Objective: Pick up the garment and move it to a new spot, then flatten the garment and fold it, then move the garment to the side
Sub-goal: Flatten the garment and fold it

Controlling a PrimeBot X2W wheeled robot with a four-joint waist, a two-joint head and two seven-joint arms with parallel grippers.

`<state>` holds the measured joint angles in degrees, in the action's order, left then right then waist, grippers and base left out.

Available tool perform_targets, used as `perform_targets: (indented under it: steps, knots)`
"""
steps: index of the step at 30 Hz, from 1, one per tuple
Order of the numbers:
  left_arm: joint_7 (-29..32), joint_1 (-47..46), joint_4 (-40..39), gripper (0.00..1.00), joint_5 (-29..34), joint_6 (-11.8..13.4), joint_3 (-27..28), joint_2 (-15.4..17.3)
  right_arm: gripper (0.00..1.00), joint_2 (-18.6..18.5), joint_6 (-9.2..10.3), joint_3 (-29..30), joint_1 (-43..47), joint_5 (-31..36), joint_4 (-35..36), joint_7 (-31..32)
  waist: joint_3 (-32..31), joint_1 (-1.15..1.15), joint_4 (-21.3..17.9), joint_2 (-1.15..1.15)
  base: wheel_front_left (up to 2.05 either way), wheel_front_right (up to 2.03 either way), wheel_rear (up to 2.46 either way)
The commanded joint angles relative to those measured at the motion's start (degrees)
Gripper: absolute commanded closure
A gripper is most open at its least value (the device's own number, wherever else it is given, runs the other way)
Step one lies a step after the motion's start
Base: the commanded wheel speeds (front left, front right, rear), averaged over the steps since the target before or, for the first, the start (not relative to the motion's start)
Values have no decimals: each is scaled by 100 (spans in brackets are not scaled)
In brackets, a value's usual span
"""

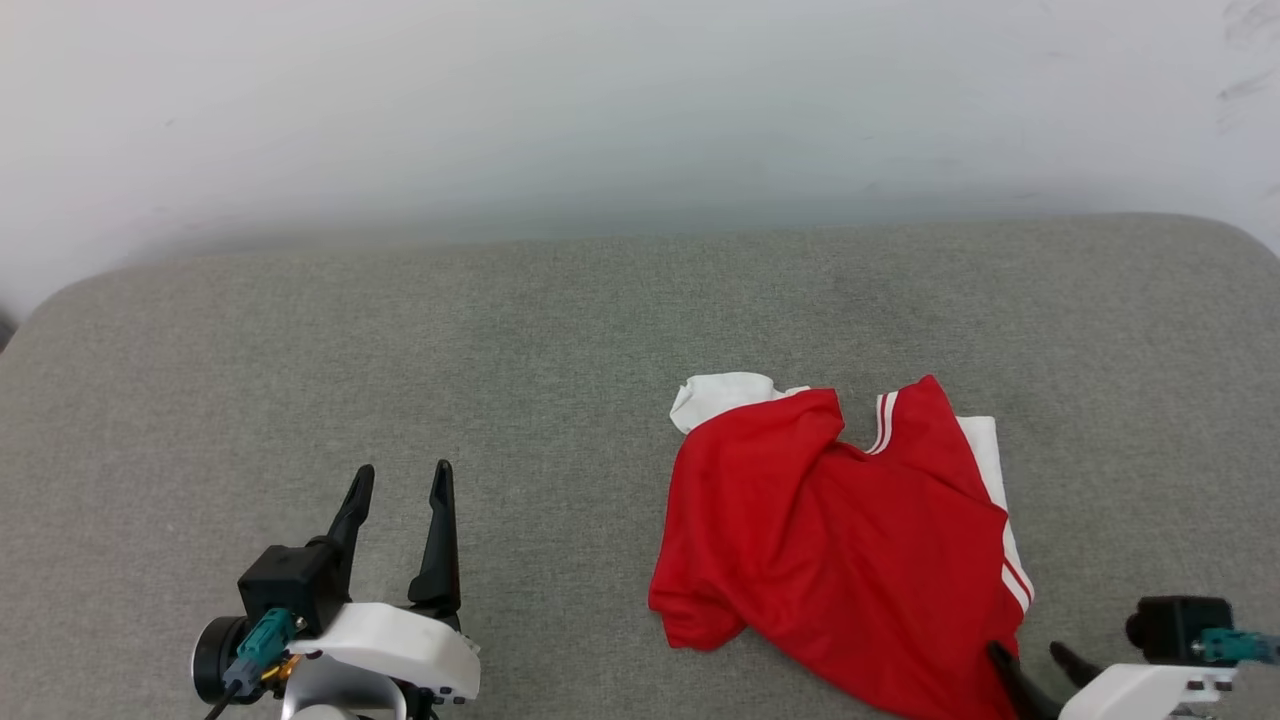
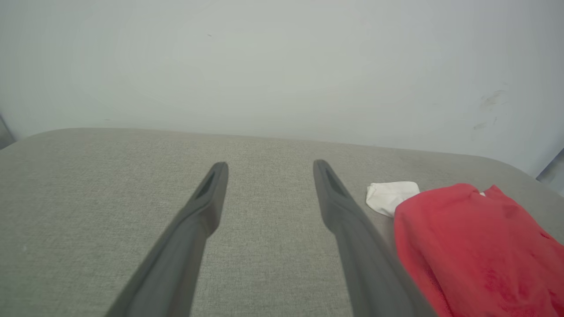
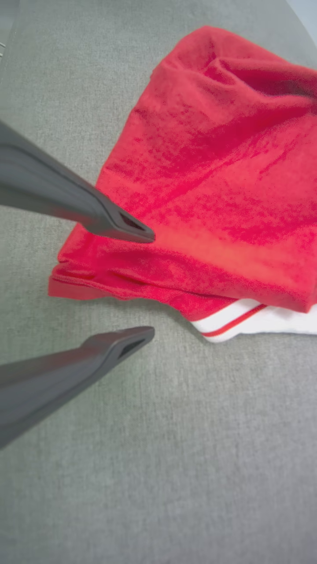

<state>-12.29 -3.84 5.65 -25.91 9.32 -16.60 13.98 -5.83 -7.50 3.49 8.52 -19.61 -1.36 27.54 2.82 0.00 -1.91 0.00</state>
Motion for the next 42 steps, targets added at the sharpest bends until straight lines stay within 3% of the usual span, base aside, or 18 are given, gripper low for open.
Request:
perform_targets:
  steps: [1,6,11,16,22,29,30,31,32,37,42]
  knots:
    - [-4,29,-13,0,5,17,-8,27,0,17,2,60,12,3,67,-44,-16,0,-17,0,0,0,0]
    - [4,-50,-80,0,34,32,-27,55,0,-79,2,563,-282,24,264,-44,27,0,-17,0,0,0,0]
    - [33,-270,-196,0,99,13,-107,23,0,-346,2,968,-946,-160,-157,203,303,0,119,0,0,0,0]
    - [-56,-585,-314,0,185,-68,-209,-37,0,-757,2,954,-1805,-332,-781,858,738,0,354,0,0,0,0]
    - [-157,-930,-320,0,256,-140,-289,-187,0,-980,2,641,-2666,-400,-1336,1417,1194,0,651,0,0,0,0]
    - [-243,-1134,-196,0,270,-228,-295,-308,0,-974,3,270,-3047,-357,-2213,2128,1456,0,810,0,0,0,0]
    - [-253,-1144,-172,0,269,-236,-288,-312,11,-948,4,206,-3020,-358,-2340,2229,1460,0,824,0,0,0,0]
    - [-254,-1153,-146,0,270,-250,-282,-321,59,-944,4,161,-2999,-372,-2428,2283,1458,0,836,0,0,0,0]
    - [-256,-1155,-121,0,271,-252,-271,-332,100,-931,3,125,-2990,-395,-2489,2313,1451,0,840,0,0,0,0]
    - [-278,-999,-45,0,250,-217,-172,-320,100,-1172,3,123,-3186,-258,-2140,1799,1305,0,714,0,0,0,0]
    - [-286,-892,-35,0,223,-209,-94,-275,100,-1392,3,553,-3254,-34,-1695,1426,1147,0,523,0,0,0,0]
